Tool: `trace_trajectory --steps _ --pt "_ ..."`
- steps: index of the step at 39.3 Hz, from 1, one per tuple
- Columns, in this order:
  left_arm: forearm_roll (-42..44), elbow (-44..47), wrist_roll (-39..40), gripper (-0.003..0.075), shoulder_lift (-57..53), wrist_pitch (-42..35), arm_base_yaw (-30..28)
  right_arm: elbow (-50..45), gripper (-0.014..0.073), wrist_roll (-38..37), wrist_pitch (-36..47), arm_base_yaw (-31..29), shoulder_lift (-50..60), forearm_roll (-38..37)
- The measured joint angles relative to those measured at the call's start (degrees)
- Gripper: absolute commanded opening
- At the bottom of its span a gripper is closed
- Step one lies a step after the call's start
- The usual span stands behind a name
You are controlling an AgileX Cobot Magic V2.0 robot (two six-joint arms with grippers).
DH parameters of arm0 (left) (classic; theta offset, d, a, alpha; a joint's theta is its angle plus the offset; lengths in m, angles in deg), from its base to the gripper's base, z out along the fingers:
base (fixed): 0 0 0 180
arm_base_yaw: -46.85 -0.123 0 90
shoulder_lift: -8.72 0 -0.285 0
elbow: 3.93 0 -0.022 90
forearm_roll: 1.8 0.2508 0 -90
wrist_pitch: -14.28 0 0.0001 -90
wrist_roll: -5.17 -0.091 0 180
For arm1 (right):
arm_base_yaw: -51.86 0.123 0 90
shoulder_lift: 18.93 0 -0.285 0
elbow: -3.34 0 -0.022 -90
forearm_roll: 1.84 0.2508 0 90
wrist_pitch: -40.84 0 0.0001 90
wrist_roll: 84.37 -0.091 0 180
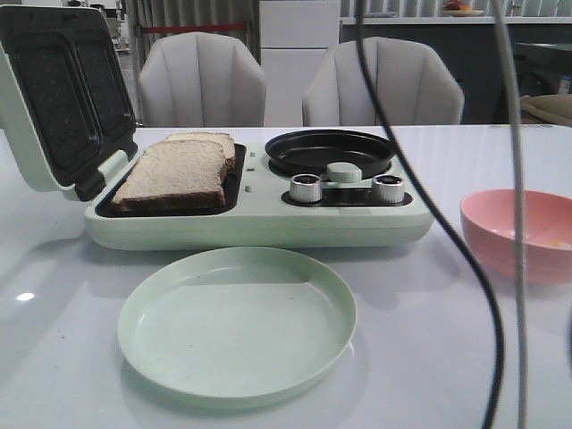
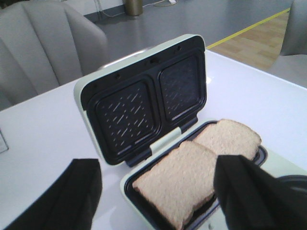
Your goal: Make breakfast with bread and shrimp
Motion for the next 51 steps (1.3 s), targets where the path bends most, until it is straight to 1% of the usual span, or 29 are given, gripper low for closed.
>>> trace_trajectory --steps 3,7,8,12,15,18,20,23,28,32,39,47,51 --pt "0.0 0.0 0.0 0.0457 0.0 0.0 0.0 -2.3 0.0584 -6.5 -2.4 0.0 3.3 -8.5" --pt "0.0 0.0 0.0 0.0457 0.0 0.0 0.0 -3.3 0.0584 -17.3 -6.8 -0.2 6.2 -20.3" --pt "0.0 0.0 0.0 0.0457 0.0 0.0 0.0 -3.5 0.0584 -22.4 -8.7 -0.6 7.4 -25.6" --pt "0.0 0.0 0.0 0.0457 0.0 0.0 0.0 -3.5 0.0584 -35.3 -12.1 -2.3 10.3 -38.3" --pt "0.0 0.0 0.0 0.0457 0.0 0.0 0.0 -3.5 0.0584 -43.8 -14.1 -4.2 12.7 -46.1" --pt "0.0 0.0 0.0 0.0457 0.0 0.0 0.0 -3.9 0.0584 -50.0 -14.8 -7.2 15.6 -51.8" --pt "0.0 0.0 0.0 0.0457 0.0 0.0 0.0 -4.9 0.0584 -52.7 -14.8 -9.3 18.2 -54.0" --pt "0.0 0.0 0.0 0.0457 0.0 0.0 0.0 -7.1 0.0584 -55.4 -13.8 -12.6 21.7 -55.8" --pt "0.0 0.0 0.0 0.0457 0.0 0.0 0.0 -12.8 0.0584 -57.5 -8.6 -15.9 28.5 -56.4" --pt "0.0 0.0 0.0 0.0457 0.0 0.0 0.0 -19.0 0.0584 -57.9 -2.7 -16.4 34.1 -56.4" --pt "0.0 0.0 0.0 0.0457 0.0 0.0 0.0 -30.1 0.0584 -58.0 4.6 -16.4 42.0 -56.0" --pt "0.0 0.0 0.0 0.0457 0.0 0.0 0.0 -41.2 0.0584 -58.1 10.2 -16.4 52.0 -52.7" --pt "0.0 0.0 0.0 0.0457 0.0 0.0 0.0 -45.8 0.0584 -58.2 11.5 -16.4 57.8 -51.7"
